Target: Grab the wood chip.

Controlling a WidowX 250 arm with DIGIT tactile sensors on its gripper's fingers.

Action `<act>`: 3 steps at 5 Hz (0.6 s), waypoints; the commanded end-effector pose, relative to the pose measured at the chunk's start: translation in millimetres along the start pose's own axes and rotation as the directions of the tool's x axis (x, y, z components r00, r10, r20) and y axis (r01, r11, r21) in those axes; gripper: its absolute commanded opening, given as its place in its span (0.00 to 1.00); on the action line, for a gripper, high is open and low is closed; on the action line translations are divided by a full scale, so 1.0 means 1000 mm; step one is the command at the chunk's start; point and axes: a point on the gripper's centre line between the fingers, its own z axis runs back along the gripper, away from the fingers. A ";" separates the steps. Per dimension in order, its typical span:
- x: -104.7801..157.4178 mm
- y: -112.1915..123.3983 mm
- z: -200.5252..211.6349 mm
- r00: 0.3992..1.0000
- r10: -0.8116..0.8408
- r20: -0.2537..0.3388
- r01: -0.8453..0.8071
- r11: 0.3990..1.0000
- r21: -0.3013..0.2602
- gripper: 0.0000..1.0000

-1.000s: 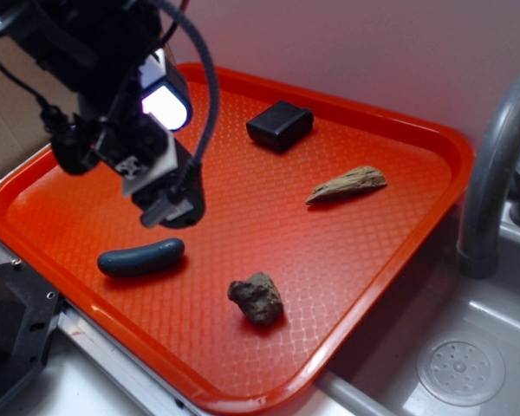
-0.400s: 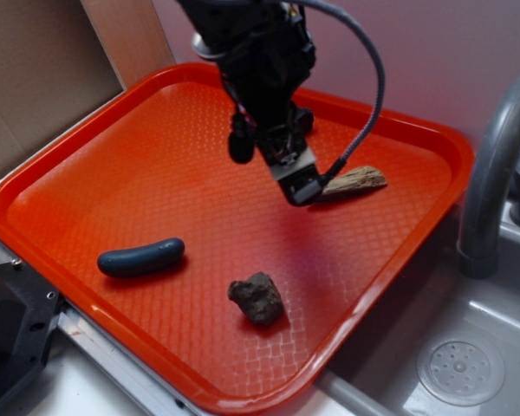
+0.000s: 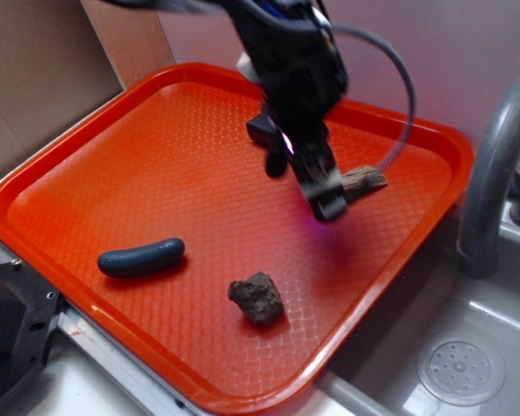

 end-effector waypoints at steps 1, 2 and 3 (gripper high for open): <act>0.017 -0.011 -0.025 1.000 0.010 -0.013 -0.010 1.000 0.020 1.00; 0.016 -0.004 -0.027 0.999 0.039 -0.032 -0.038 0.999 0.031 0.00; 0.013 0.003 -0.024 0.999 0.039 -0.027 -0.040 0.998 -0.038 0.00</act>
